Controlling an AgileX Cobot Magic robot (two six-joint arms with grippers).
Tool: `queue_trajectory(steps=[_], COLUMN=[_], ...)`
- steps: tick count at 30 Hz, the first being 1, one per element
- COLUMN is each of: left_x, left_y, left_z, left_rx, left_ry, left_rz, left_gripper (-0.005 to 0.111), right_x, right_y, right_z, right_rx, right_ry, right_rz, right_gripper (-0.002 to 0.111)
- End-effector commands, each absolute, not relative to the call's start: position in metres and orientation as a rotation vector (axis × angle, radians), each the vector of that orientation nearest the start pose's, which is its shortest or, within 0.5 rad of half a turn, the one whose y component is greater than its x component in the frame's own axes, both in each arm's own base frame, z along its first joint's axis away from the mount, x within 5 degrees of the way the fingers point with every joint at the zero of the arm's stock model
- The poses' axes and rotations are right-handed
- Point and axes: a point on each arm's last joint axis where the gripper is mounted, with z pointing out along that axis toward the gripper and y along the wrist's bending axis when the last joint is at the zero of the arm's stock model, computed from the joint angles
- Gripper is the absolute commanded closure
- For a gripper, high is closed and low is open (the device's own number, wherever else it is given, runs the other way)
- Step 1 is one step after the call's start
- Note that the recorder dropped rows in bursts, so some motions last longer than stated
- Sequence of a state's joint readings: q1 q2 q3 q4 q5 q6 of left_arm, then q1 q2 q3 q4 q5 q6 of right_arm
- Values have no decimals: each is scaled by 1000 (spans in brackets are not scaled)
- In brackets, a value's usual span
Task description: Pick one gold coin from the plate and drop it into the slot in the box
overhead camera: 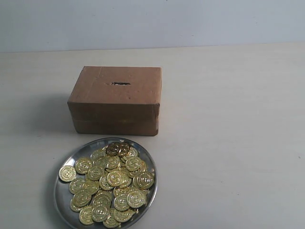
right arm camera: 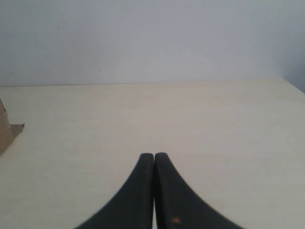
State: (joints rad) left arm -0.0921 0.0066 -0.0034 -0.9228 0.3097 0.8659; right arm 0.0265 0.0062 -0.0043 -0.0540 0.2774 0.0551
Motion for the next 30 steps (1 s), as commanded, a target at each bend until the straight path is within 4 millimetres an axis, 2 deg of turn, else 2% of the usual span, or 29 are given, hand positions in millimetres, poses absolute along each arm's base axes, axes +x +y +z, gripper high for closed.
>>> queue_trajectory(steps=[1, 7, 16, 23, 30], left_x=[51, 53, 55, 53, 53], left_y=[-26, -23, -9, -8, -7], left_z=[197, 199, 196, 181, 181], left_rx=[223, 131, -16, 20, 31], left_ry=[1656, 1643, 1683, 1838, 1838], left_rz=[-289, -318, -220, -161, -144], left_gripper=[107, 107, 107, 107, 107], right_x=[55, 55, 55, 55, 55], right_y=[0, 0, 0, 0, 0], right_z=[188, 188, 188, 188, 188], right_rx=[-7, -7, -7, -5, -5], right_ry=[1760, 1760, 1760, 1760, 1760], right_rz=[6, 6, 6, 9, 9], right_gripper=[108, 108, 108, 108, 108])
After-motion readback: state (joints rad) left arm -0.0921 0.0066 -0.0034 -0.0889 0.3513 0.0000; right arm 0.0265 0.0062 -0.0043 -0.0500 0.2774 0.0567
